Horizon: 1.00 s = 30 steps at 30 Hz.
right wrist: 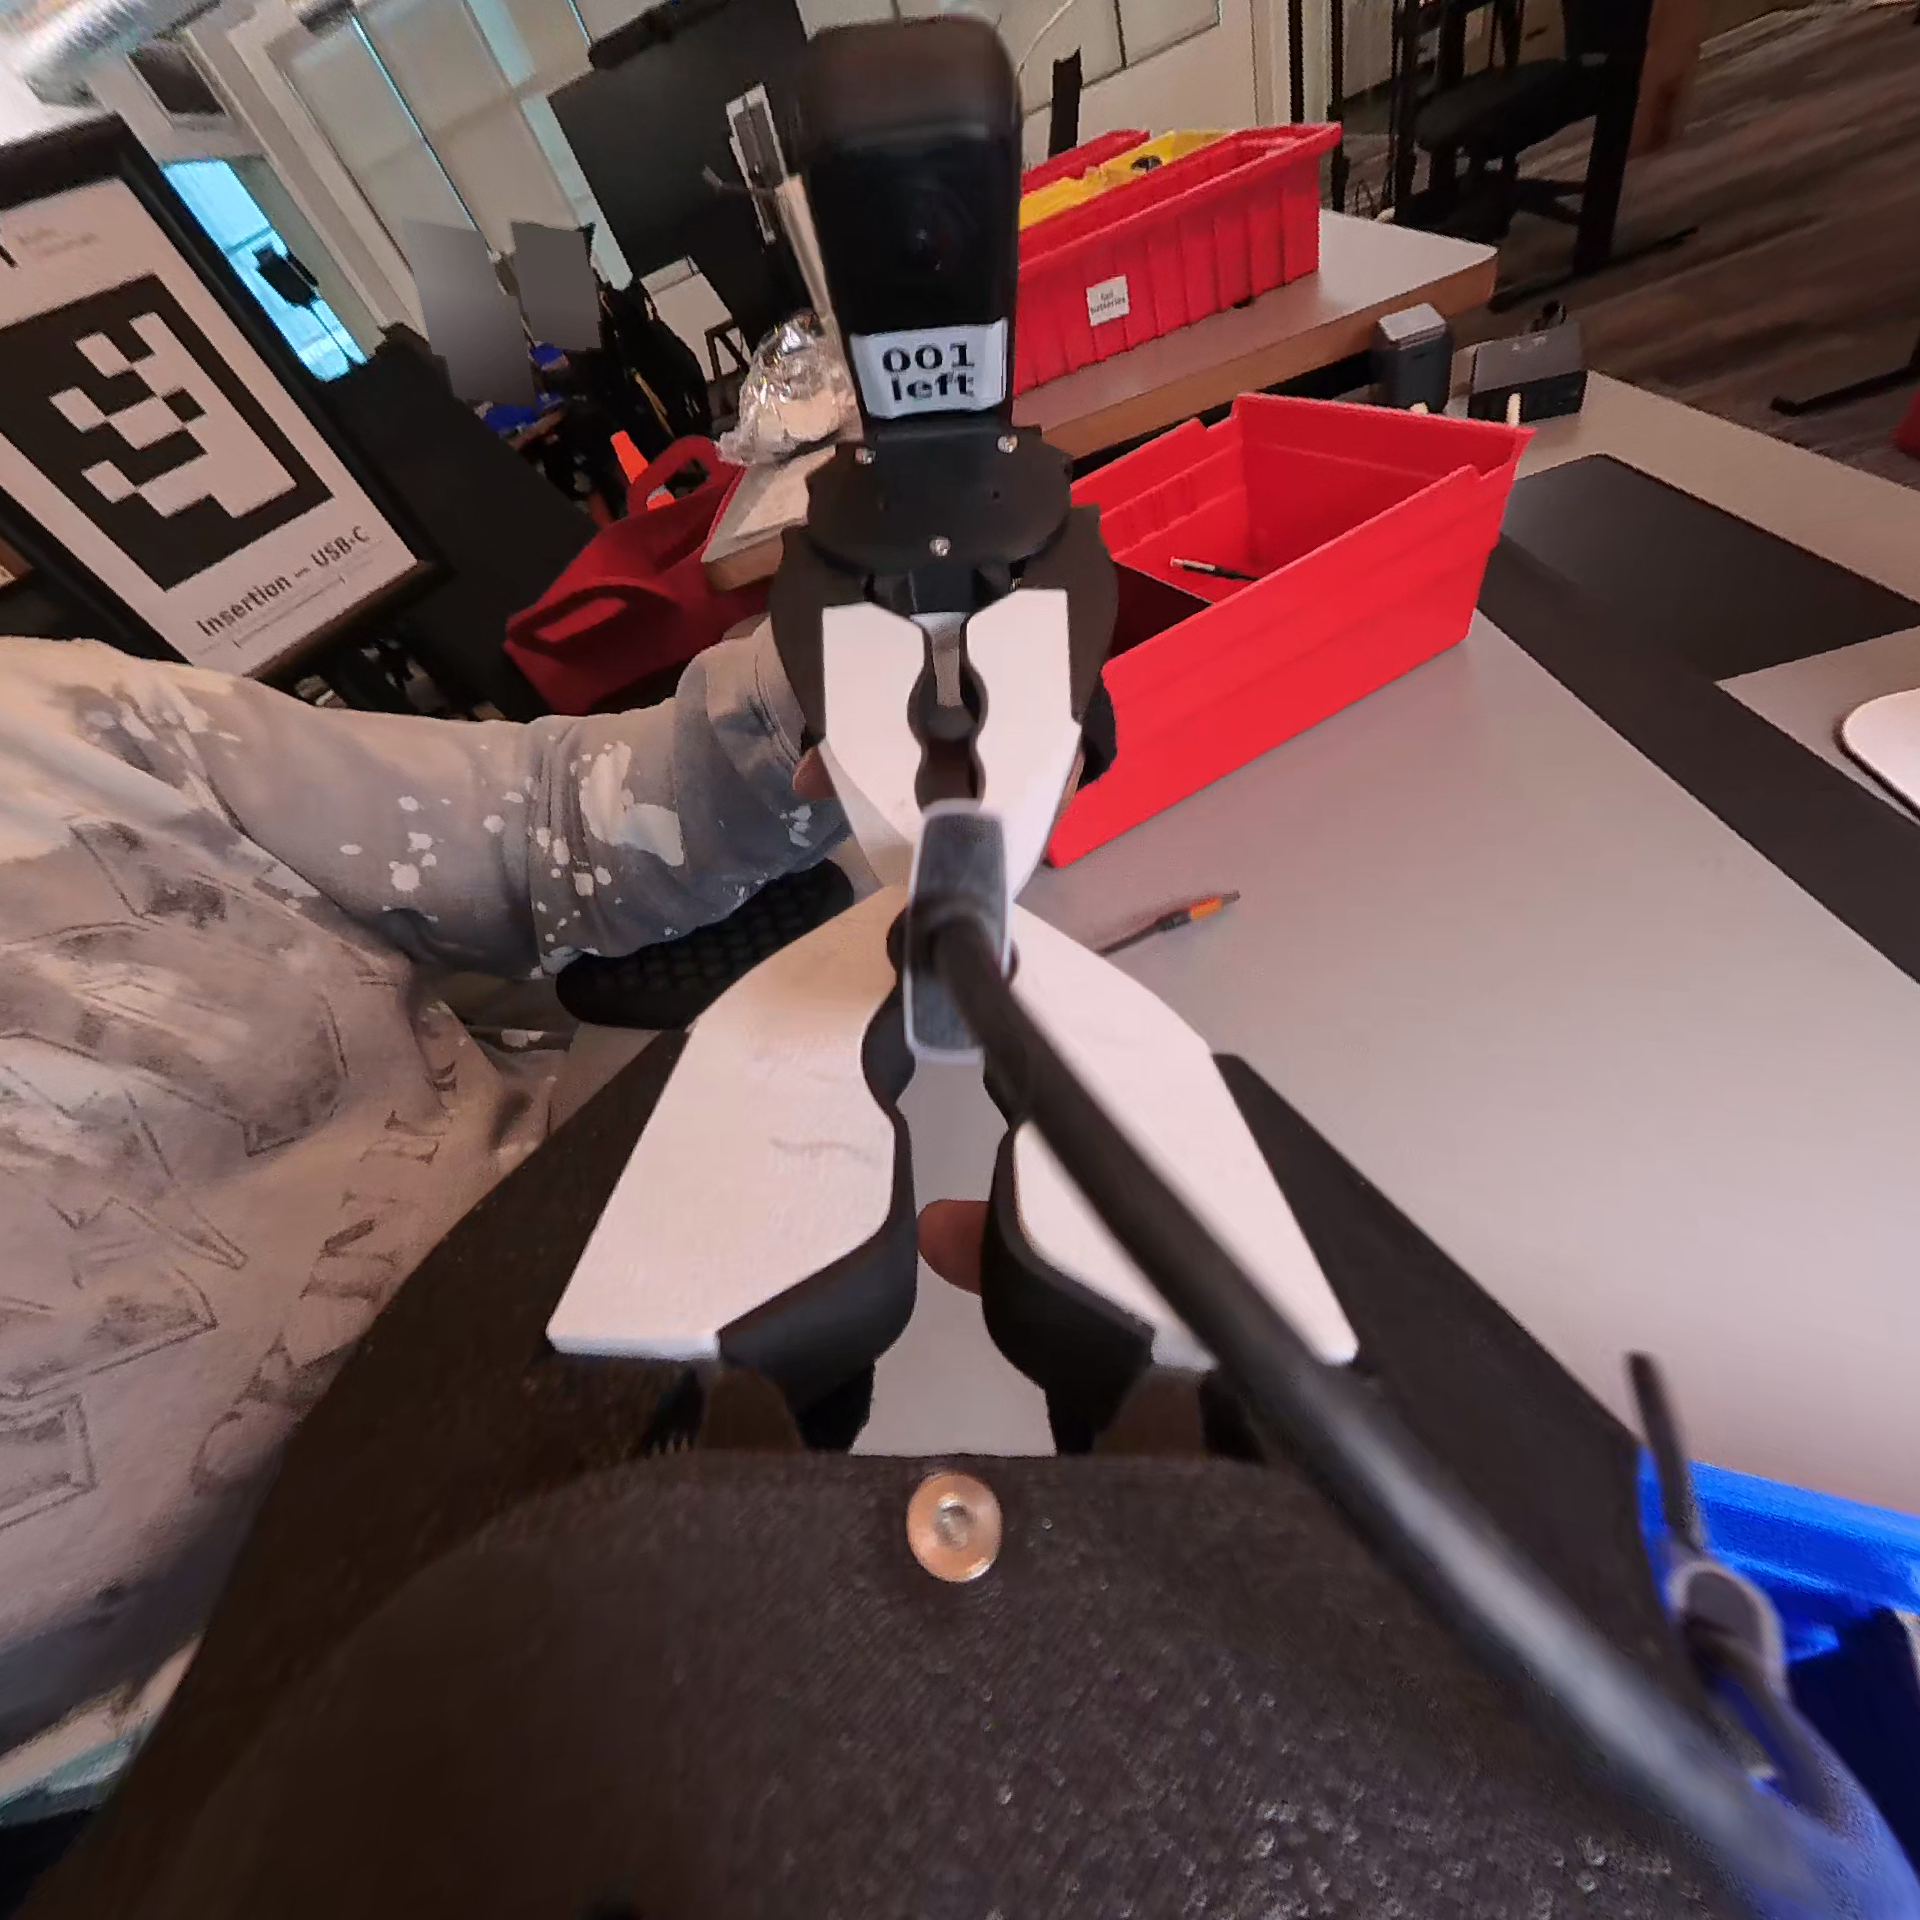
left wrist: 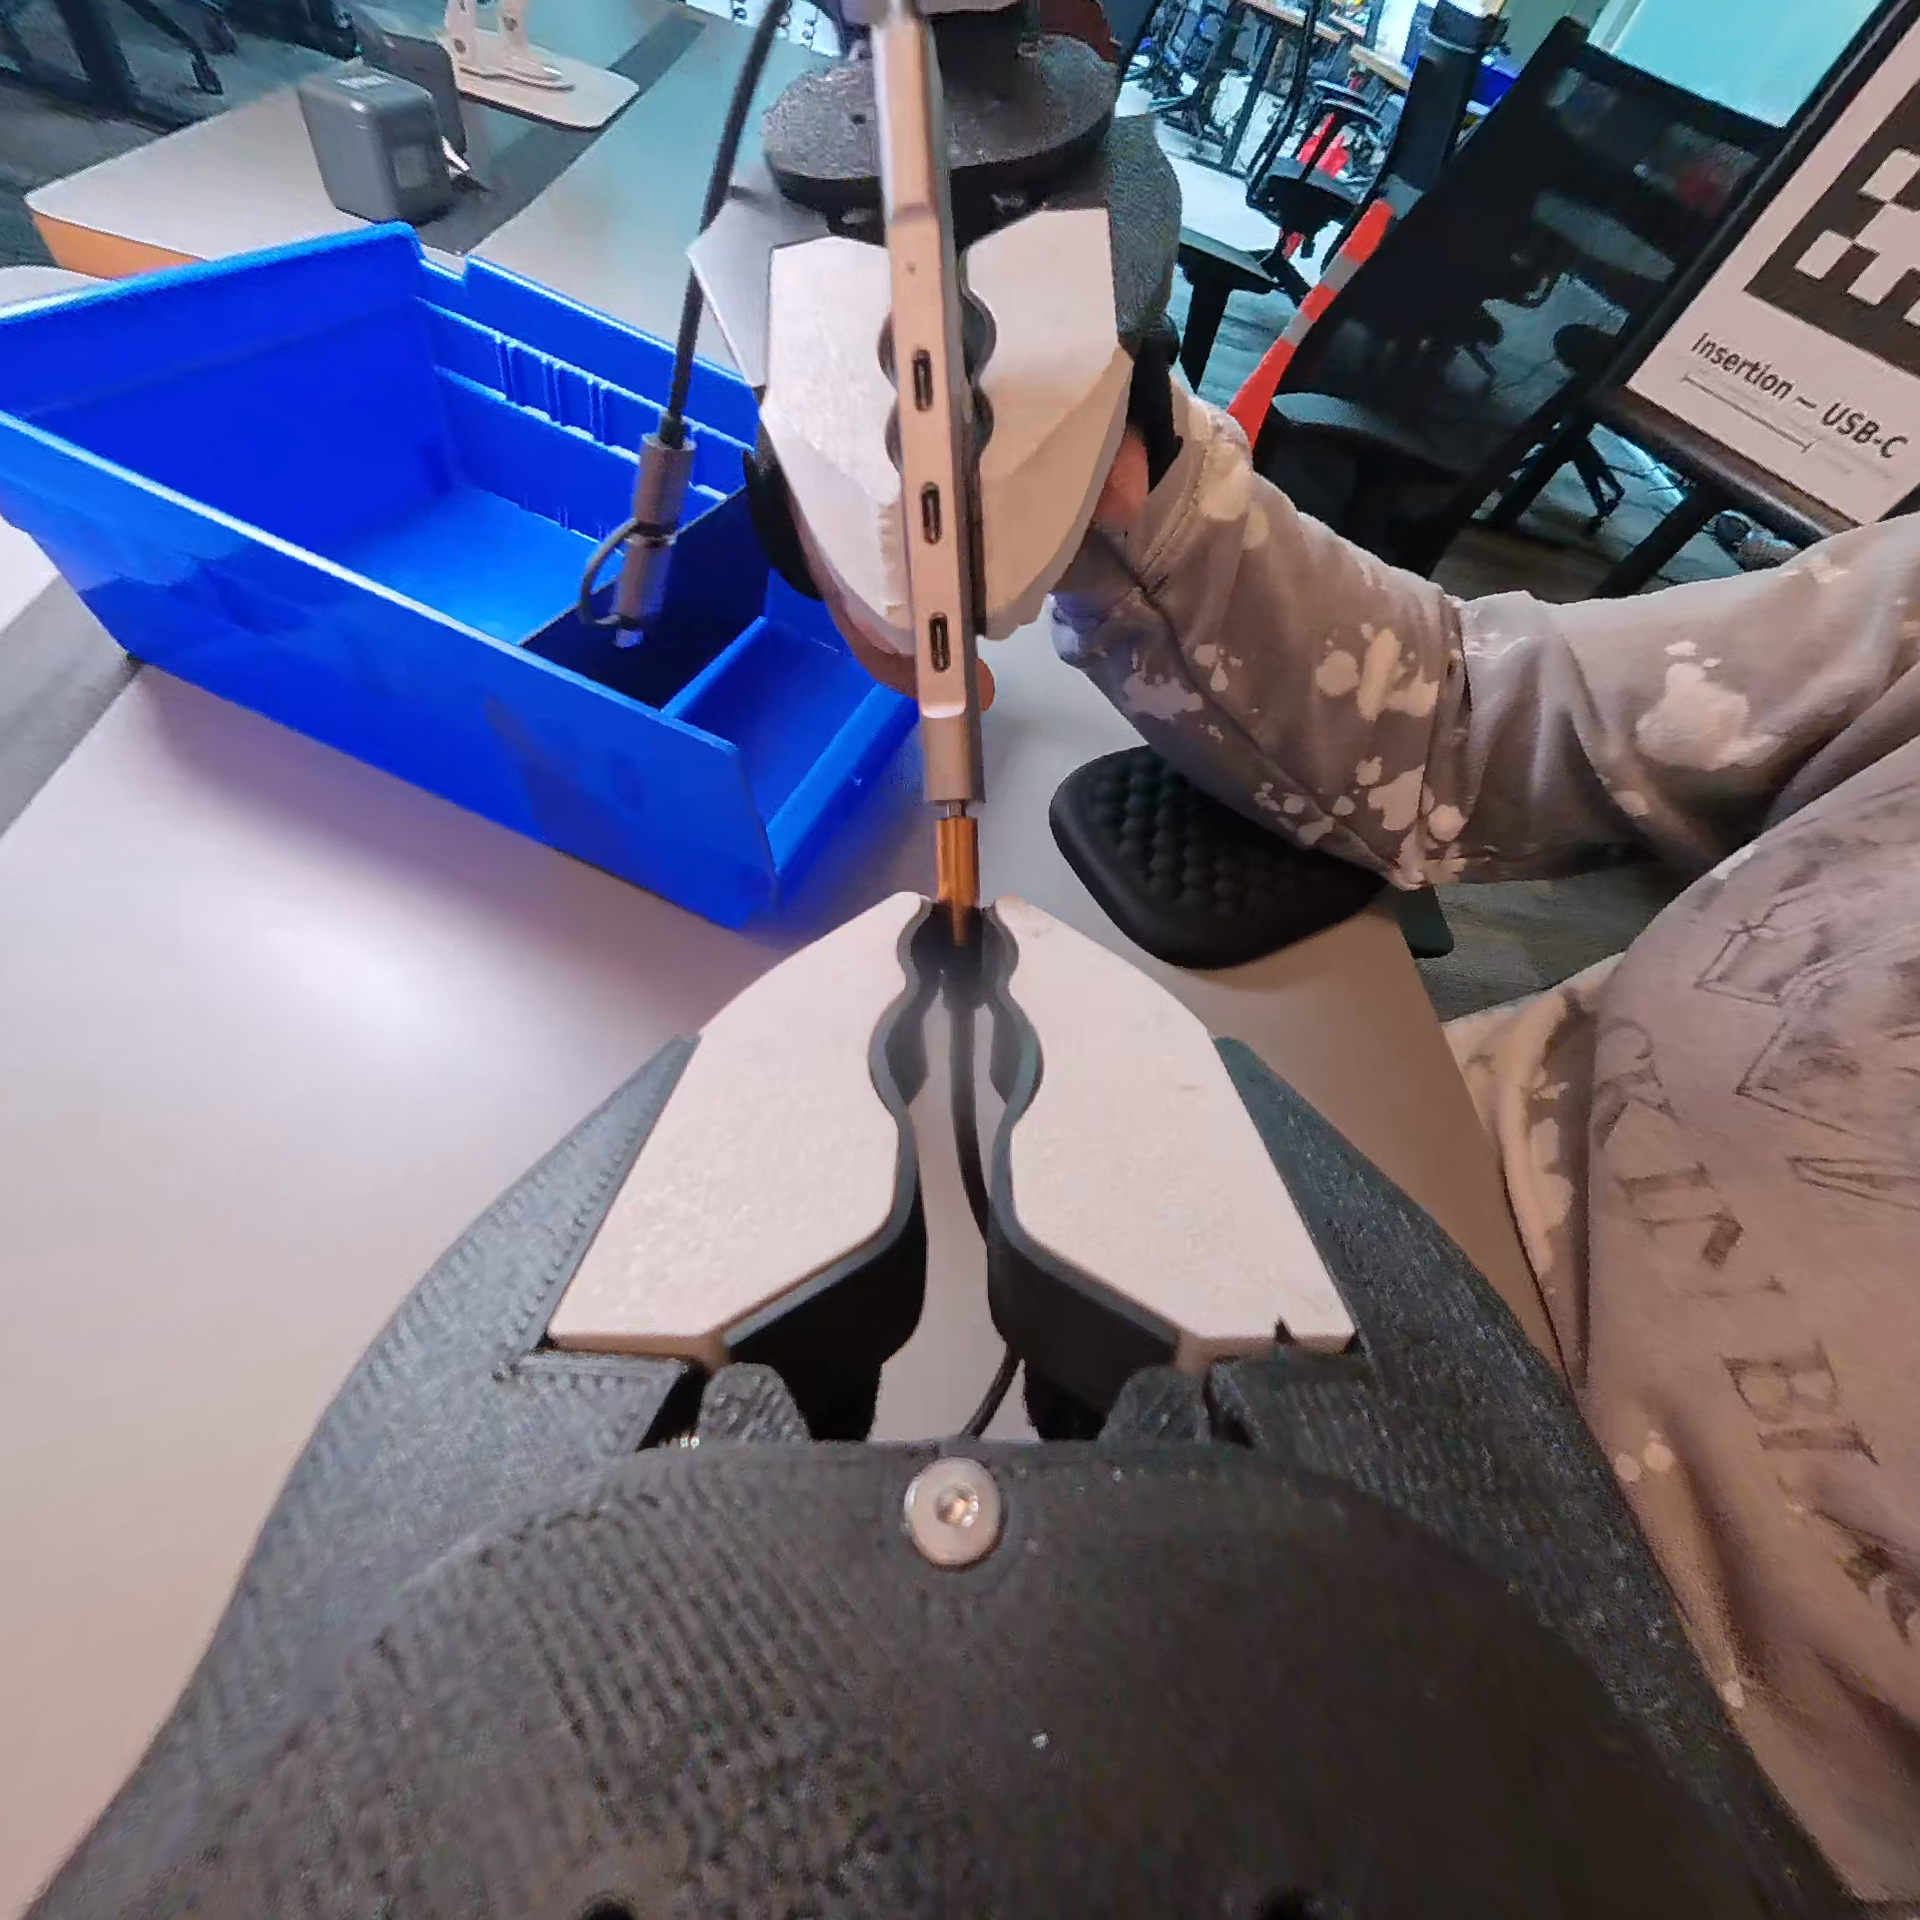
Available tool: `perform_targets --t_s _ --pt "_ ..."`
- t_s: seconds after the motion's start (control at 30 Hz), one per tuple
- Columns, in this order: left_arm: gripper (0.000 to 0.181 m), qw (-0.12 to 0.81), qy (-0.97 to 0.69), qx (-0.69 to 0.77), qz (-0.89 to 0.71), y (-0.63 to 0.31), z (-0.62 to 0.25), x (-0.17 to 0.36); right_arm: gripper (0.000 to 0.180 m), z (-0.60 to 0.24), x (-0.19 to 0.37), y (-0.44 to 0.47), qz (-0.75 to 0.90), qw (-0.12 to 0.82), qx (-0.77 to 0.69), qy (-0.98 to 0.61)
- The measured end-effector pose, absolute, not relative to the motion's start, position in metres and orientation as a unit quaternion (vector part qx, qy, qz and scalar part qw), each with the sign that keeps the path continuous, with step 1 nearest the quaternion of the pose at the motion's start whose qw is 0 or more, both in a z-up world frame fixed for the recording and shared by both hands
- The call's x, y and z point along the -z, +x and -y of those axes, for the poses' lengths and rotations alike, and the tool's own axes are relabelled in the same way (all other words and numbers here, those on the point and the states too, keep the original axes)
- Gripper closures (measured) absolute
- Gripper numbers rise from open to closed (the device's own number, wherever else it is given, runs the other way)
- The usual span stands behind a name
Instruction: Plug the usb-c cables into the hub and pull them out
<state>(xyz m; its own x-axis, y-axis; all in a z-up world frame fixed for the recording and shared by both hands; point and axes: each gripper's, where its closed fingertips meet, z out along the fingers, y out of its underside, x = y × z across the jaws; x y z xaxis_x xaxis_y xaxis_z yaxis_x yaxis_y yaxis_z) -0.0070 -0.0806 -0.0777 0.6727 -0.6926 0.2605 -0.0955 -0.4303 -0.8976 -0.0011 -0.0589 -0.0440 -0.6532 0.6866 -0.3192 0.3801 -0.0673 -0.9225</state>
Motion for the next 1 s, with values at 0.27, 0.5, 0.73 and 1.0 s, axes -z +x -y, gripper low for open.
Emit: perform_targets --t_s 0.27,0.5,0.73,1.0 --pt "0.174 0.435 -0.807 0.311 -0.251 -0.008 0.081 0.093 0.171 0.061 0.06 -0.003 0.68 0.101 -0.604 -0.404" --pt "0.175 0.413 -0.82 0.308 -0.249 -0.012 0.084 0.099 0.17 0.064 0.077 -0.002 0.707 0.093 -0.573 -0.403" --pt "0.174 0.423 -0.817 0.3 -0.251 -0.02 0.083 0.101 0.17 0.062 0.077 -0.01 0.698 0.107 -0.582 -0.402" --pt "0.174 0.497 -0.784 0.284 -0.24 -0.026 0.085 0.063 0.166 0.062 0.023 -0.025 0.63 0.215 -0.635 -0.393"
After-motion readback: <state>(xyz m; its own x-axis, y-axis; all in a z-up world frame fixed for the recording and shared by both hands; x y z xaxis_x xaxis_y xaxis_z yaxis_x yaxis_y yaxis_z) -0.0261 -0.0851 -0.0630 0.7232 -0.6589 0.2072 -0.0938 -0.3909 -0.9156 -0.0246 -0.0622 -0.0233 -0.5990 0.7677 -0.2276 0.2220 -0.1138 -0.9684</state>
